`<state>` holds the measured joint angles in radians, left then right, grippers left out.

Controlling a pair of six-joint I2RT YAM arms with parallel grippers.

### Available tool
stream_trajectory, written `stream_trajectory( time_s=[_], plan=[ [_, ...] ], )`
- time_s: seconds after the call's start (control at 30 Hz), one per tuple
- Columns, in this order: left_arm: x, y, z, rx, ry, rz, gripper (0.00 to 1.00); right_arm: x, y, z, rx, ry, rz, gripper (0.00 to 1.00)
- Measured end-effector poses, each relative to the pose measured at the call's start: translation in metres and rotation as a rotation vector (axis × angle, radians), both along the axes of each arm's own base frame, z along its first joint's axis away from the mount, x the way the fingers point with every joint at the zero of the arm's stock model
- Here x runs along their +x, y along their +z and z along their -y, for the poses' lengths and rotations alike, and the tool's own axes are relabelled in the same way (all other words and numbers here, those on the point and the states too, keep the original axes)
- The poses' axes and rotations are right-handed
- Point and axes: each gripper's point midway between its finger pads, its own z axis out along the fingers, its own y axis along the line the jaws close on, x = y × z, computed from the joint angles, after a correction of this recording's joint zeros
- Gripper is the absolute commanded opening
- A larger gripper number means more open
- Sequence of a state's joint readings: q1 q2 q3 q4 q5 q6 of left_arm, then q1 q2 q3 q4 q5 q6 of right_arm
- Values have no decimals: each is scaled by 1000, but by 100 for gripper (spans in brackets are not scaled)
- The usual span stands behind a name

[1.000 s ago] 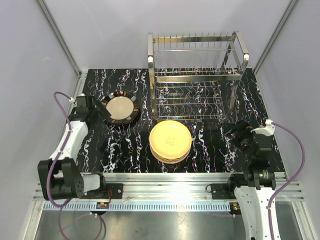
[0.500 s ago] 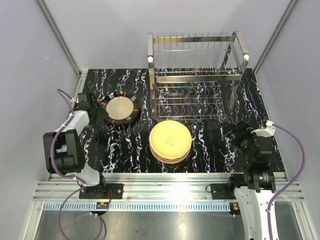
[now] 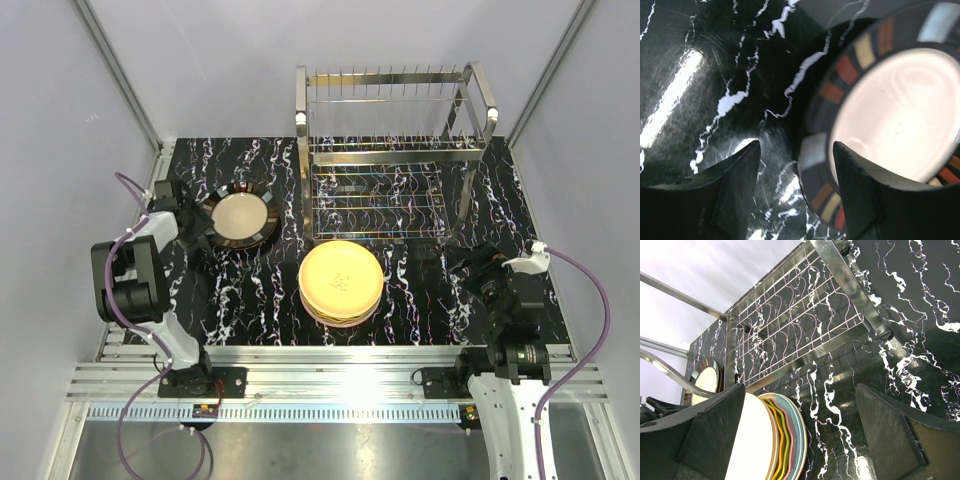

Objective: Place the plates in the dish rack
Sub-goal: Grab a plate with the left arm

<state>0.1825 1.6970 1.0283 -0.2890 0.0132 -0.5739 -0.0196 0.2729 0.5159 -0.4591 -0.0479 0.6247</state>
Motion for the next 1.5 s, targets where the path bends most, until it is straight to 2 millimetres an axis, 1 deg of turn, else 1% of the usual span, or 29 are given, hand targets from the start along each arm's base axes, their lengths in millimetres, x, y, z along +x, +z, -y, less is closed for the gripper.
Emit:
stream_trajectory(
  time_s=[0.1, 0.17, 0.2, 0.23, 0.3, 0.33, 0.4, 0.43, 0.47, 0.53, 0.57, 0.63, 0.67, 0.73, 0.77, 0.8, 0.93, 1.03, 1.13, 1.23, 1.37, 1.5],
  plan=[
    [1, -9, 0, -24, 2, -15, 55, 0, 0, 0, 0, 0, 0, 100],
    [4, -7, -1, -32, 0, -5, 51, 0, 0, 0, 0, 0, 0, 100],
    [5, -7, 0, -34, -3, -3, 45, 0, 0, 0, 0, 0, 0, 100],
    [6, -7, 1, -40, -7, 2, 42, 0, 0, 0, 0, 0, 0, 100],
    [9, -5, 2, -46, -15, 10, 39, 0, 0, 0, 0, 0, 1, 100],
    [9, -4, 3, -46, -17, 12, 33, 0, 0, 0, 0, 0, 1, 100],
    [11, -3, 4, -52, -21, 19, 31, 0, 0, 0, 0, 0, 1, 100],
    [11, -3, 4, -53, -24, 22, 25, 0, 0, 0, 0, 0, 2, 100],
    [11, -3, 5, -56, -24, 22, 22, 0, 0, 0, 0, 0, 2, 100],
    [11, -3, 5, -55, -25, 23, 19, 0, 0, 0, 0, 0, 2, 100],
    [11, -2, 4, -58, -25, 23, 15, 0, 0, 0, 0, 0, 2, 100],
    [11, -2, 4, -59, -23, 25, 13, 0, 0, 0, 0, 0, 2, 100],
    [11, -2, 4, -59, -23, 25, 8, 0, 0, 0, 0, 0, 2, 100],
    [11, -2, 4, -59, -22, 25, 5, 0, 0, 0, 0, 0, 2, 100],
    [11, -2, 4, -58, -22, 25, 2, 0, 0, 0, 0, 0, 2, 100],
    [11, -2, 3, -58, -22, 25, 0, 0, 0, 0, 0, 0, 2, 100],
    [7, -1, 3, -53, -16, 17, 0, 0, 0, 0, 0, 0, 1, 100],
    [0, 3, 2, -46, -5, 6, 0, 0, 0, 0, 0, 0, 1, 100],
    [-9, 10, 2, -37, 7, 6, 0, 0, 0, 0, 0, 0, 1, 100],
    [-14, 19, 0, -26, 16, 15, 0, 0, 0, 0, 0, 0, 0, 100],
    [-18, 25, -2, -13, 25, 16, 0, 0, 0, -1, -1, 4, -1, 100],
    [-20, 37, -1, -7, 26, 38, 0, -2, 0, -9, -14, 59, 1, 100]
  ],
)
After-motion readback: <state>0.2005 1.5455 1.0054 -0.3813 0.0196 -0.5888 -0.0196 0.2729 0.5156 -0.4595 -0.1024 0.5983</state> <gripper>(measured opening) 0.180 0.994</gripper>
